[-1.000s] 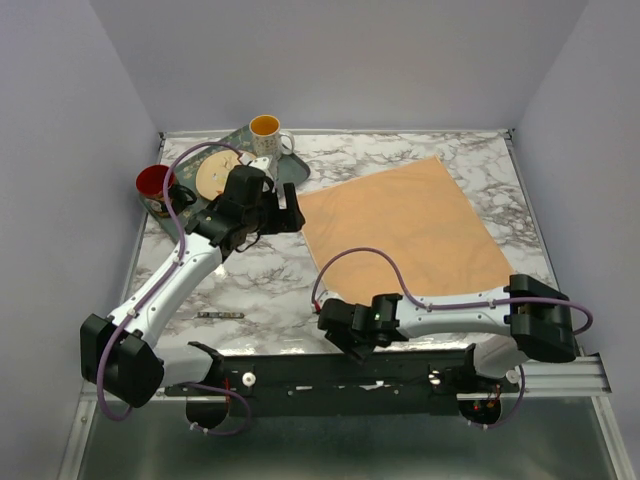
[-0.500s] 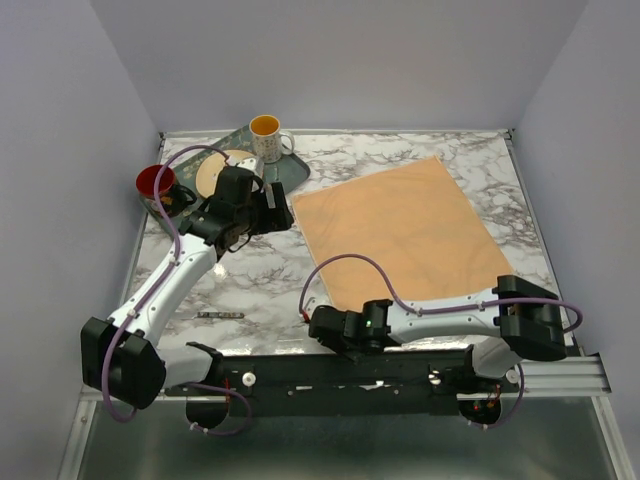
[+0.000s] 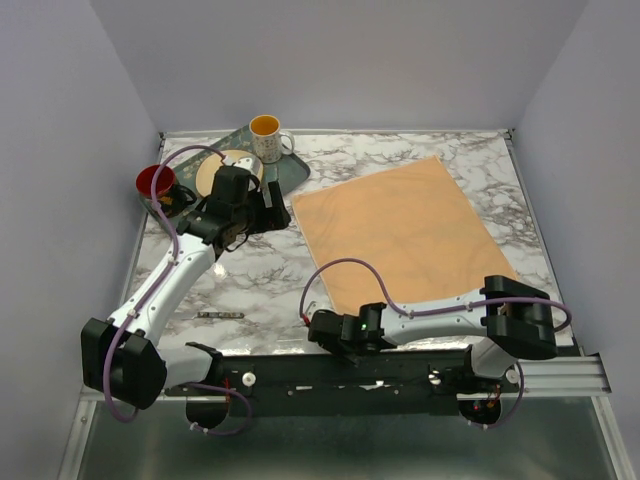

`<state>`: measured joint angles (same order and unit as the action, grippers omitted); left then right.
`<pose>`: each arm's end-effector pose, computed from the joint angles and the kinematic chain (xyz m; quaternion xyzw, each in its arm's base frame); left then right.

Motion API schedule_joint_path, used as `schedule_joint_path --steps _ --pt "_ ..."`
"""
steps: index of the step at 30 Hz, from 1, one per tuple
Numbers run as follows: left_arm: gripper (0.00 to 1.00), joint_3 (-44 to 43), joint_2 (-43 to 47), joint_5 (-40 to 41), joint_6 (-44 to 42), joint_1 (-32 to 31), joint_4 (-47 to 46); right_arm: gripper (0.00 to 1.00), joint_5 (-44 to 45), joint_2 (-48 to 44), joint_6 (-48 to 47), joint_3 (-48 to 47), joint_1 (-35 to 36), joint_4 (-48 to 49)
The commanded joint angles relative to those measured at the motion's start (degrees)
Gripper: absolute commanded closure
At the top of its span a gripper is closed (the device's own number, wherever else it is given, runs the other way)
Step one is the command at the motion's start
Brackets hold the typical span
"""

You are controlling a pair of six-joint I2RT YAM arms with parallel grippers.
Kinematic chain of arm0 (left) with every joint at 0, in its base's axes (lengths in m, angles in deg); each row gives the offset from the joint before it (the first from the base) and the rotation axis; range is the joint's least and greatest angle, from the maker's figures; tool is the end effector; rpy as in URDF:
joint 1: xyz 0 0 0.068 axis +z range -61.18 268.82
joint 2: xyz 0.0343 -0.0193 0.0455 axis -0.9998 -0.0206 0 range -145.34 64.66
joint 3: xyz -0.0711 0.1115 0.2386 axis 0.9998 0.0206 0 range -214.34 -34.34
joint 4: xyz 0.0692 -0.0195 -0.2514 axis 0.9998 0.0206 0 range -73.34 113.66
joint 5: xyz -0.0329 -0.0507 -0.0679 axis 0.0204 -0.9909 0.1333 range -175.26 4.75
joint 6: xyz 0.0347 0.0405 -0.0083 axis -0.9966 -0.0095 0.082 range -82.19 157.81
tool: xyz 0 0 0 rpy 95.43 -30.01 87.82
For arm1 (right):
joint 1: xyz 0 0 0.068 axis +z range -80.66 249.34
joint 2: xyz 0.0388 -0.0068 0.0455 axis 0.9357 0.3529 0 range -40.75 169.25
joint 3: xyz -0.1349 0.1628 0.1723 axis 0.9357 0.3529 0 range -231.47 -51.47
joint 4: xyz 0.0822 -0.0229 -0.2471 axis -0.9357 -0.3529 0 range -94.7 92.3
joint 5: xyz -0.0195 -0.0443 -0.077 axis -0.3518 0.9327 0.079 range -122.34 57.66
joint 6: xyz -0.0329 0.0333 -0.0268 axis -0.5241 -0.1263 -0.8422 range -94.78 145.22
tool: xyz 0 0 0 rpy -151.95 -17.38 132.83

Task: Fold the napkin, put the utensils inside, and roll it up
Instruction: Fold the napkin

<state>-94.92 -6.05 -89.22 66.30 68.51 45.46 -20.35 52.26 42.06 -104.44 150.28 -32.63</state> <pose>0.2522 -0.0960 0.3098 -0.0495 0.9006 -0.2064 0.3794 0.0526 0.2835 0.1603 -0.5117 0.8429 0.0298 0.1635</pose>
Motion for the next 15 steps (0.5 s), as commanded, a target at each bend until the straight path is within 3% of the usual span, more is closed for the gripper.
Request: schedule_joint_path --steps 1,11,15 --pt "0.05 0.55 1.29 -1.31 -0.98 0.89 -0.67 0.54 1.28 1.47 1.09 0.76 0.53 1.1" --pt "0.05 0.55 1.2 -2.1 -1.24 1.86 -0.85 0.74 4.88 3.4 3.63 -0.47 0.53 -1.18" --pt "0.05 0.64 1.46 -2.36 -1.33 2.04 -0.76 0.89 6.2 -0.09 5.22 -0.46 0.53 -2.76"
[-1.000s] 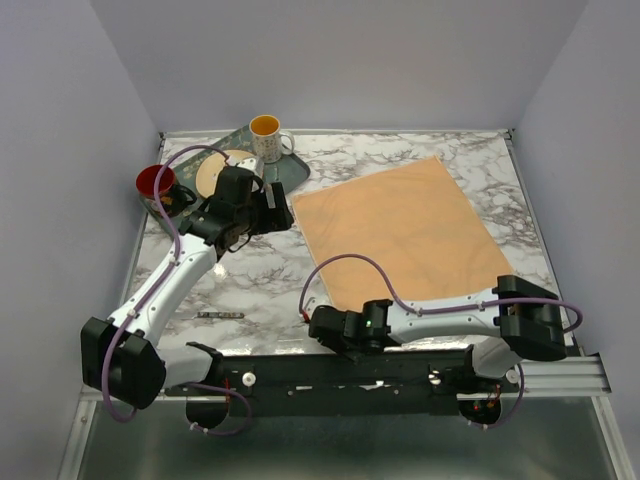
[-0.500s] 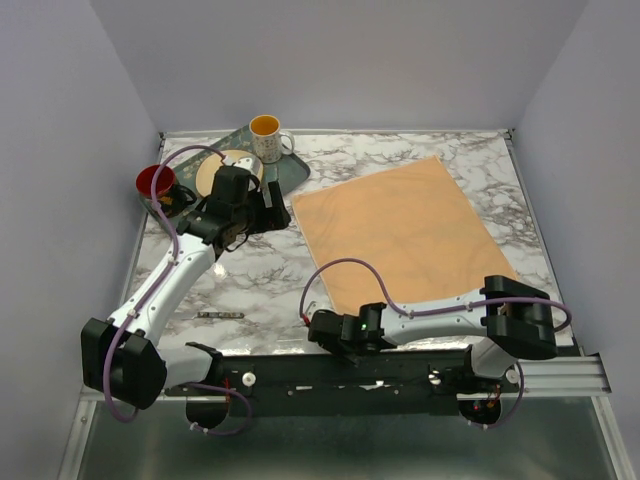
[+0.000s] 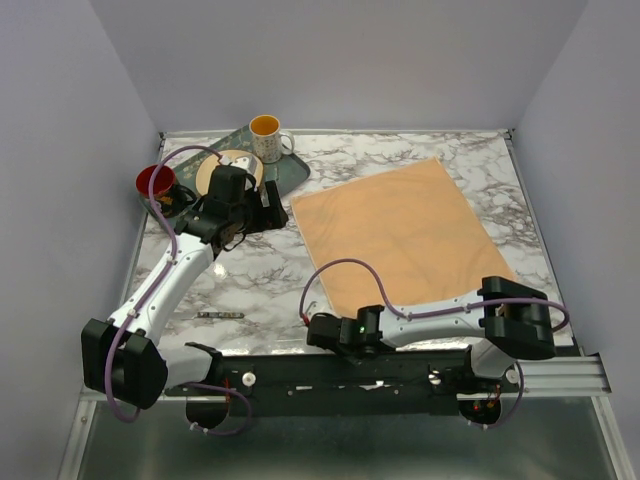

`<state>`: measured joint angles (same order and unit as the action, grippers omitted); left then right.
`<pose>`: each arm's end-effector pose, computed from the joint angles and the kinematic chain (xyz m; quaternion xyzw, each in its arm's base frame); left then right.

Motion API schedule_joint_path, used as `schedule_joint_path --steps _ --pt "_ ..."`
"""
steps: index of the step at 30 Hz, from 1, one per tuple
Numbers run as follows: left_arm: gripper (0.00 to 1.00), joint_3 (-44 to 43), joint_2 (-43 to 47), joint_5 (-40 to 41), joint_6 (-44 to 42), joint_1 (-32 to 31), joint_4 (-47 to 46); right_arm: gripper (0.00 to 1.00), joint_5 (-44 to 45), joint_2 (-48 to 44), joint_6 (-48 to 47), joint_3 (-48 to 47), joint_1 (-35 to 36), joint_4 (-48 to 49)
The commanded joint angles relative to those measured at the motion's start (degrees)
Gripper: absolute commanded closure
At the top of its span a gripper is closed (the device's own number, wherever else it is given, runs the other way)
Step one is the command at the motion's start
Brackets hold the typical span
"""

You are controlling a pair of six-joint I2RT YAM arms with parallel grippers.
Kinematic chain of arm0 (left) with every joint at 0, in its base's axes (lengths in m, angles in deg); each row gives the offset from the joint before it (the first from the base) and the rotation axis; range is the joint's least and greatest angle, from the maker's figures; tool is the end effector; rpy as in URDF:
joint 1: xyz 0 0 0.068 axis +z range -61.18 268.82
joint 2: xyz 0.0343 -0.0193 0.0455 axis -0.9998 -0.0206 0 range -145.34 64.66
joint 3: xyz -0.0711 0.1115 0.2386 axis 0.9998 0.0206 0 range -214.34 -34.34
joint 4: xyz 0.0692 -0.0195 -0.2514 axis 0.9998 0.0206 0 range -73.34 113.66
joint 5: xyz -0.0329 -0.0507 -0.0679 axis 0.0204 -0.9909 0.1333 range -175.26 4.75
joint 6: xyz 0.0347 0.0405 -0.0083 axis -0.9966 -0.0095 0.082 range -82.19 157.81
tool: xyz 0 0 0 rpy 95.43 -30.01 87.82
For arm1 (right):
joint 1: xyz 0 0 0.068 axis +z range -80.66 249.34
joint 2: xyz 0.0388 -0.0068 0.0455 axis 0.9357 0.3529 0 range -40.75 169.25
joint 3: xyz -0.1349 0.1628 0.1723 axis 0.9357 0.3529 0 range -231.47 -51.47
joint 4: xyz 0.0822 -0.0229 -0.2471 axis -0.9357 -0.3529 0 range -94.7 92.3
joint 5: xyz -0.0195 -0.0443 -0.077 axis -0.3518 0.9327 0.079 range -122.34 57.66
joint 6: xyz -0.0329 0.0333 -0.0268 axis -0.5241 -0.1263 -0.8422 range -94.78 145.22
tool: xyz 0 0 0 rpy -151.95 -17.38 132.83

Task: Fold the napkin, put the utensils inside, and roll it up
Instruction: Fold the napkin

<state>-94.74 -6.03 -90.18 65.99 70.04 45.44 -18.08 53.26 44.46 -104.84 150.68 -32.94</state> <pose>0.2542 -0.0897 0.3089 -0.0555 0.9005 -0.2067 0.3785 0.0522 0.2853 0.1575 -0.4949 0.8515 0.0150 0.1726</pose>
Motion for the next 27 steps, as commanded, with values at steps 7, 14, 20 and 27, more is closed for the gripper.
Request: schedule_joint_path --steps 7,14,20,27 --pt "0.05 -0.94 0.03 -2.72 0.55 0.5 -1.18 0.99 10.96 -6.64 7.73 -5.16 -0.92 -10.1" --pt "0.05 -4.2 -2.51 -5.44 2.22 0.5 0.32 0.99 14.13 -12.71 6.53 -5.26 -12.41 -10.99" --pt "0.05 -6.3 -4.09 -6.85 2.49 0.5 1.72 0.99 15.71 -11.23 -2.26 -8.59 -31.31 -6.77" --pt "0.06 -8.5 -8.49 -8.34 2.4 0.15 1.55 0.99 15.18 -4.12 -12.99 -16.32 -50.39 0.86"
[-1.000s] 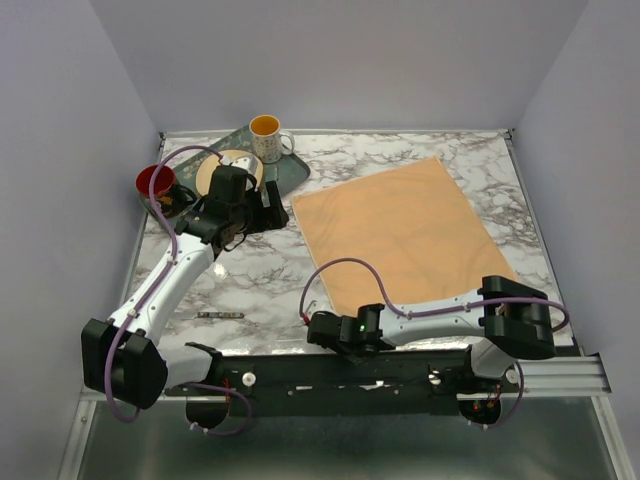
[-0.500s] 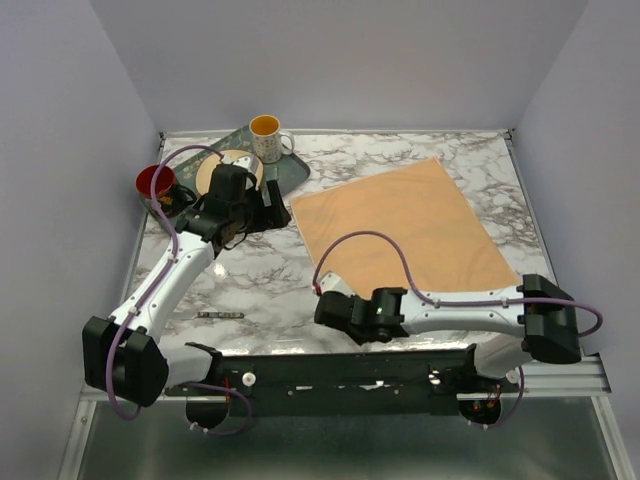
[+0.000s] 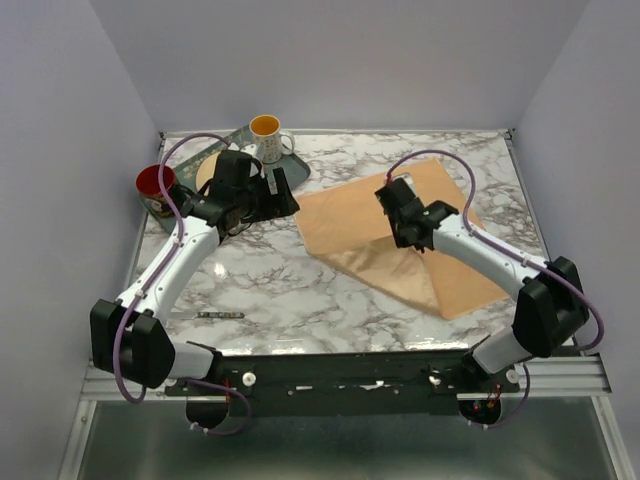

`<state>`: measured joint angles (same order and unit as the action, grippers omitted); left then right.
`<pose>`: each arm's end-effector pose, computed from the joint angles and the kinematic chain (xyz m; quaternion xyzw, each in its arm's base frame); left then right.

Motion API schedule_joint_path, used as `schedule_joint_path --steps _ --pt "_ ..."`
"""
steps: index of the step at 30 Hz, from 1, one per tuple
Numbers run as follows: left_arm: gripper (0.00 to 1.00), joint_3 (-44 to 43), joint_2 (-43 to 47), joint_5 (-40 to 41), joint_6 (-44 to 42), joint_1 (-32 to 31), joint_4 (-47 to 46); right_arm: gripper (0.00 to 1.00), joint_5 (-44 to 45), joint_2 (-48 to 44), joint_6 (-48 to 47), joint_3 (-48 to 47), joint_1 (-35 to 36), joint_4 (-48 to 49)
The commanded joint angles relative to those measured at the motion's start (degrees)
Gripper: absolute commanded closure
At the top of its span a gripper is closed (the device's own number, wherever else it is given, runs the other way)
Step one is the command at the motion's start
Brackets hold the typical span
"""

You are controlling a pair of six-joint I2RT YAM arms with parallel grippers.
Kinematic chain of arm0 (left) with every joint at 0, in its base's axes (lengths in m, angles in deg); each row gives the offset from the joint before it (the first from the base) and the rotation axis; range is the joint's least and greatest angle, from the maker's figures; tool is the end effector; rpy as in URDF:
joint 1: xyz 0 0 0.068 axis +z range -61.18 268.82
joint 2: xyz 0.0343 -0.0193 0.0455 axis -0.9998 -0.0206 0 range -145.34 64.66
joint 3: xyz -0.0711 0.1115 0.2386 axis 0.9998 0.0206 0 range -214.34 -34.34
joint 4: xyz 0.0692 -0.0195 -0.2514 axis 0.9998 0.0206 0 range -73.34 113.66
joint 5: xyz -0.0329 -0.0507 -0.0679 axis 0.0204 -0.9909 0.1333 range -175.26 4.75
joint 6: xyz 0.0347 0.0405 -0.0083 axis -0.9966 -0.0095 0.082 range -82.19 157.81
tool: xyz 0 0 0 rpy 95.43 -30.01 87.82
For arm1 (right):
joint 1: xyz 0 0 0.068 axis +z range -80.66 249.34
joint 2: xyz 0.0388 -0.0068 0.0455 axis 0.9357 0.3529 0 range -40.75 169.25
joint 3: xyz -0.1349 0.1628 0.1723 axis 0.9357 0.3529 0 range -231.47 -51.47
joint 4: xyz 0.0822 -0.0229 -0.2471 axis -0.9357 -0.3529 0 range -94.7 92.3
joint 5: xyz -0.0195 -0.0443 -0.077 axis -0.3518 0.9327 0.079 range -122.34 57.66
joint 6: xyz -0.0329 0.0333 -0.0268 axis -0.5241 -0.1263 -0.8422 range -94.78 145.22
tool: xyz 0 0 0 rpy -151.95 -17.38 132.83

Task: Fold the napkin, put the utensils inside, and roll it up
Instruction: Fold the napkin

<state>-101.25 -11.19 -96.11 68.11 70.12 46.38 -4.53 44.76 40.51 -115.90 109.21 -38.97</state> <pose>0.2744 -0.1000 0.3226 -0.0499 0.8968 -0.2564 0.3571 0.2397 0.1787 0.2510 -0.1446 0.9332 -0.0995 0.3136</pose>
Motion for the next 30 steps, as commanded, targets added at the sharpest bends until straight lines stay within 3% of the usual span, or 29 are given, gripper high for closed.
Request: schedule_joint_path --steps 1,10,16,30 --pt "0.06 -2.25 -4.03 -2.68 0.19 0.07 0.26 0.99 1.11 7.79 -10.01 -6.67 -12.07 7.26" --pt "0.07 -4.19 -8.7 -4.0 0.9 -0.28 -0.8 0.99 -3.28 25.13 -20.12 -28.9 -23.52 10.51" --pt "0.07 -4.54 -9.14 -2.68 0.81 -0.46 -0.8 0.99 -7.41 34.18 -23.2 -40.41 -26.34 11.22" --pt "0.07 -6.47 -11.77 -3.47 0.28 -0.72 -0.89 0.99 -11.11 41.83 -24.78 -47.28 -30.12 12.36"
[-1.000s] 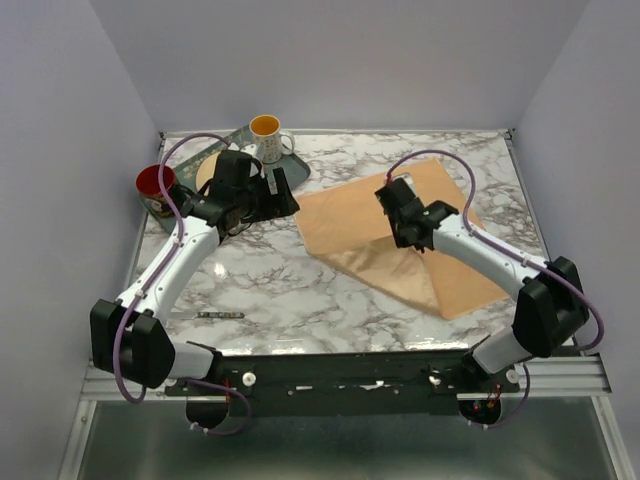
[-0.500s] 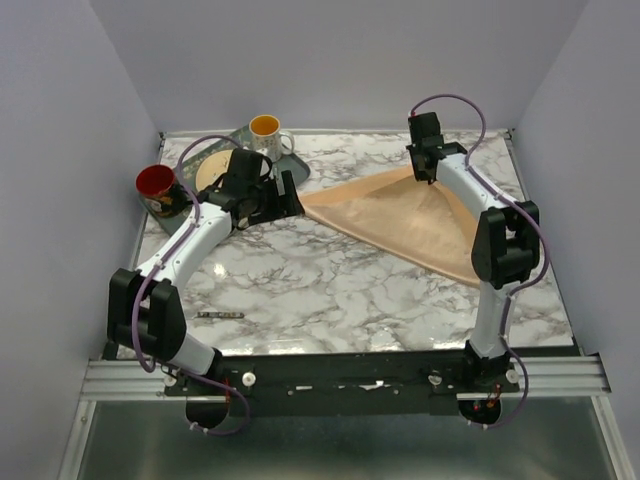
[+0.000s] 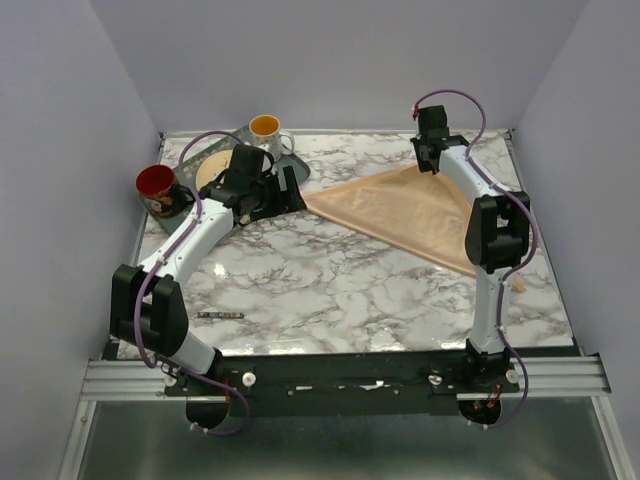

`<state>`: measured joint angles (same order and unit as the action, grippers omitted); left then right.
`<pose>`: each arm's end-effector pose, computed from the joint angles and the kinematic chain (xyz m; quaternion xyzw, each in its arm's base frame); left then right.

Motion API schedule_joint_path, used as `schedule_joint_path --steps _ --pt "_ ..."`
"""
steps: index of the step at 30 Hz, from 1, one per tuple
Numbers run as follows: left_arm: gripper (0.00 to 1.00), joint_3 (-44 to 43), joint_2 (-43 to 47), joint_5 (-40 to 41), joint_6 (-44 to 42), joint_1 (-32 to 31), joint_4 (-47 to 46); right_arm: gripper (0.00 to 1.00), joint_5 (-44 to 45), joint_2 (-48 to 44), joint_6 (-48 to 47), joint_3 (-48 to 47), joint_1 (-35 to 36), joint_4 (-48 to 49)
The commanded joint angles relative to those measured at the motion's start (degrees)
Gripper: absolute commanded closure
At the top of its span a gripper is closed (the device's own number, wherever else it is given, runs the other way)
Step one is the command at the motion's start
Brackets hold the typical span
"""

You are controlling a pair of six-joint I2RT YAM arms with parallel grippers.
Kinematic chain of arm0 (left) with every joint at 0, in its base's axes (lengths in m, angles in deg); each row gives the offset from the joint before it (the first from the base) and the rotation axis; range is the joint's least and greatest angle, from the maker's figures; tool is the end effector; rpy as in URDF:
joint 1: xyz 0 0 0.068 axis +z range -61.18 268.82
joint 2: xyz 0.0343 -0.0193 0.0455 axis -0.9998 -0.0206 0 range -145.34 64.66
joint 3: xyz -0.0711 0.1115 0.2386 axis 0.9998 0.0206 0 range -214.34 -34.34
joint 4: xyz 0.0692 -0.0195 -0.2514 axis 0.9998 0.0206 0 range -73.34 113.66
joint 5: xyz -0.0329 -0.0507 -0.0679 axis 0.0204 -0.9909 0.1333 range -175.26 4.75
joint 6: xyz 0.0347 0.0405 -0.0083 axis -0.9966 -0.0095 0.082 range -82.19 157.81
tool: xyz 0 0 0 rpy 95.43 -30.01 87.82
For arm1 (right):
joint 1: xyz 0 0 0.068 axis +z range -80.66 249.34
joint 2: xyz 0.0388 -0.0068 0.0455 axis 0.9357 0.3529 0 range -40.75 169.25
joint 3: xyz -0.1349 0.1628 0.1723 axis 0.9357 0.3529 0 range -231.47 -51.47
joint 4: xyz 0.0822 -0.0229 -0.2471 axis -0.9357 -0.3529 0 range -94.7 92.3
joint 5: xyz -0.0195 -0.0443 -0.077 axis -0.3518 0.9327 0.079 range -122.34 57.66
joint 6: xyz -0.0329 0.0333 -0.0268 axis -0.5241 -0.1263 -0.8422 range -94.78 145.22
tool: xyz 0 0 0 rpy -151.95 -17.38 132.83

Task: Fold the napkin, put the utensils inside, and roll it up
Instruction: Fold the napkin

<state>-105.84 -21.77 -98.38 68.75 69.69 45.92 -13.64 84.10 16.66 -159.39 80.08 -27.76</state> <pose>0.3127 -0.1170 0.2960 -0.0499 0.9148 -0.2590 0.3058 0.4896 0.0814 0.2373 -0.0953 0.9150 -0.1443 0.3644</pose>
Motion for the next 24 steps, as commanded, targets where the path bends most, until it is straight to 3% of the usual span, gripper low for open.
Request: schedule_joint_path --steps 1,24 --pt "0.07 -2.14 -1.37 -1.11 -0.35 -0.2 -0.43 0.99 -1.83 3.02 -0.94 -4.31 -1.07 1.15" --pt "0.06 -4.52 -2.51 -1.02 -0.79 -0.46 0.54 0.98 -3.41 11.89 -4.54 -14.42 -3.54 2.03"
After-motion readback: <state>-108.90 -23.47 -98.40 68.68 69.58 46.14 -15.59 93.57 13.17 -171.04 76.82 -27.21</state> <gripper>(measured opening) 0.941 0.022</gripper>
